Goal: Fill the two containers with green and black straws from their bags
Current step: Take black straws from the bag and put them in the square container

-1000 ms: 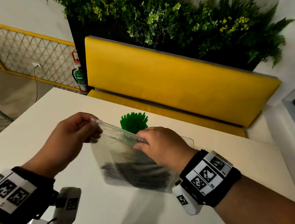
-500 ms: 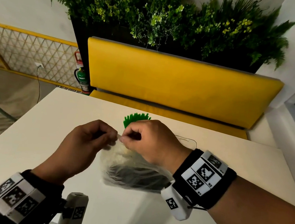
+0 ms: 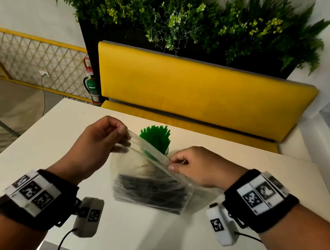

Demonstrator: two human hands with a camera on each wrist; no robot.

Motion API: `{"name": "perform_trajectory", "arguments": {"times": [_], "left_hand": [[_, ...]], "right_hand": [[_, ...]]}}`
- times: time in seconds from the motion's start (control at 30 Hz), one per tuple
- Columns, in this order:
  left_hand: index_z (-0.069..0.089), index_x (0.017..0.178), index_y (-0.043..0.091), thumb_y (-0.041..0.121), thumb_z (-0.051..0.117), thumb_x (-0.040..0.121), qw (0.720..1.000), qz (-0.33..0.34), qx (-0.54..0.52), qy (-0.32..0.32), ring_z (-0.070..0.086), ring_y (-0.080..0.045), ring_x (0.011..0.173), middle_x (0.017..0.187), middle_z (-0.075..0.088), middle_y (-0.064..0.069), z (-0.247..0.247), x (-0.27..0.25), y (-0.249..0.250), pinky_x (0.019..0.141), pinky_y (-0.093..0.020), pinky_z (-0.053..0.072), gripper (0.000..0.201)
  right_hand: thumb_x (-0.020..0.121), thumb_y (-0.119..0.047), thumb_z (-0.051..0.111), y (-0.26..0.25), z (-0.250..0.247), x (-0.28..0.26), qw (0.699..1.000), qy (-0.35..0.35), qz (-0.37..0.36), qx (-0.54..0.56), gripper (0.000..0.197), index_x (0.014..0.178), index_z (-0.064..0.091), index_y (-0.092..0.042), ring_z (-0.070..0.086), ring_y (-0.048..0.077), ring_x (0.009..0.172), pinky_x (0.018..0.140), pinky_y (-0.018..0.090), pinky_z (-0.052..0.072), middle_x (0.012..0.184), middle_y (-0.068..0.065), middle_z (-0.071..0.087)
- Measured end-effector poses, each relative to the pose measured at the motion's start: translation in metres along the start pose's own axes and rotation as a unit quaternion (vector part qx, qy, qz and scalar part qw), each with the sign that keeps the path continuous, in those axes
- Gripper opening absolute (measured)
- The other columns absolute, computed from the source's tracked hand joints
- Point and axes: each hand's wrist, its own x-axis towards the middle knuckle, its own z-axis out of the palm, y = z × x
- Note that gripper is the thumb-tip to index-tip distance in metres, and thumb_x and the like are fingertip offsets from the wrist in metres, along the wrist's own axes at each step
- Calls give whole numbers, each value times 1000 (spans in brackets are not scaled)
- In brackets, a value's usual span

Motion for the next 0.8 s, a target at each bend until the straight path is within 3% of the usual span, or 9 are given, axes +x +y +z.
{"name": "perform_trajectory", "arguments": {"times": [0.1, 0.17, 0.23, 0.3, 0.37, 0.5, 0.63, 0.7, 0.8], "left_hand": [[61, 98, 9, 14, 56, 100, 988, 52, 140, 27, 66, -12, 77, 85, 68, 1, 3, 17, -1, 85, -51, 57, 7], [61, 105, 13, 17, 63, 95, 909, 214, 348, 76, 60, -15, 90, 100, 63, 0, 9, 22, -2, 86, -44, 53, 11], [64, 109, 13, 20, 68, 90, 814, 373, 445, -1, 58, -24, 102, 111, 63, -6, 25, 16, 0, 88, -42, 48, 21], [64, 116, 20, 35, 67, 90, 728, 427, 524, -114, 58, -24, 110, 117, 65, -2, 41, 10, -8, 96, -45, 43, 30], [63, 122, 27, 45, 64, 90, 685, 399, 591, -150, 59, -23, 112, 117, 67, 4, 48, 8, -18, 104, -51, 37, 37], [70, 103, 29, 35, 64, 91, 668, 422, 603, -110, 63, -24, 101, 101, 69, 6, 48, 12, -24, 107, -62, 30, 14], [72, 99, 24, 35, 63, 93, 650, 475, 586, -88, 61, -31, 117, 119, 68, -8, 50, 4, -21, 108, -68, 29, 15], [71, 102, 18, 31, 59, 95, 638, 488, 564, -193, 66, -32, 106, 109, 71, -9, 51, -4, -26, 105, -57, 41, 19], [55, 115, 24, 37, 45, 97, 642, 306, 597, -370, 66, -30, 91, 103, 69, -3, 46, -8, -23, 83, -40, 55, 25]], "right_hand": [[92, -35, 65, 6, 5, 14, 997, 45, 28, 47, 12, 95, 75, -29, 67, 15, 81, 79, 37, 54, 89, -10, 73], [88, -30, 72, 10, 4, 19, 991, 88, 37, 95, 6, 84, 76, -26, 66, 11, 74, 71, 31, 52, 81, -10, 73], [84, -20, 76, 12, 1, 23, 982, 112, 48, 144, 7, 78, 75, -22, 63, 13, 67, 64, 29, 48, 75, -6, 73], [82, -14, 77, 12, -2, 25, 975, 118, 55, 178, 10, 75, 74, -20, 61, 16, 65, 60, 31, 47, 75, 2, 73], [79, -19, 81, 14, -7, 25, 970, 112, 58, 206, 10, 73, 73, -19, 60, 16, 69, 62, 30, 47, 79, 6, 74], [66, -56, 75, 20, -9, 23, 966, 87, 81, 229, 36, 74, 74, -20, 56, 18, 72, 67, 30, 43, 92, 17, 74], [96, -32, 61, 24, -11, 25, 961, 150, 104, 207, 23, 87, 70, -13, 55, 8, 53, 50, 18, 39, 84, 9, 72], [102, -26, 51, 25, -14, 25, 950, 185, 116, 224, 23, 96, 61, -7, 55, 5, 49, 46, 17, 41, 82, 3, 68], [104, -27, 41, 28, -15, 26, 952, 214, 106, 191, 14, 98, 50, -18, 49, 18, 58, 51, 30, 37, 80, 8, 61]]}}
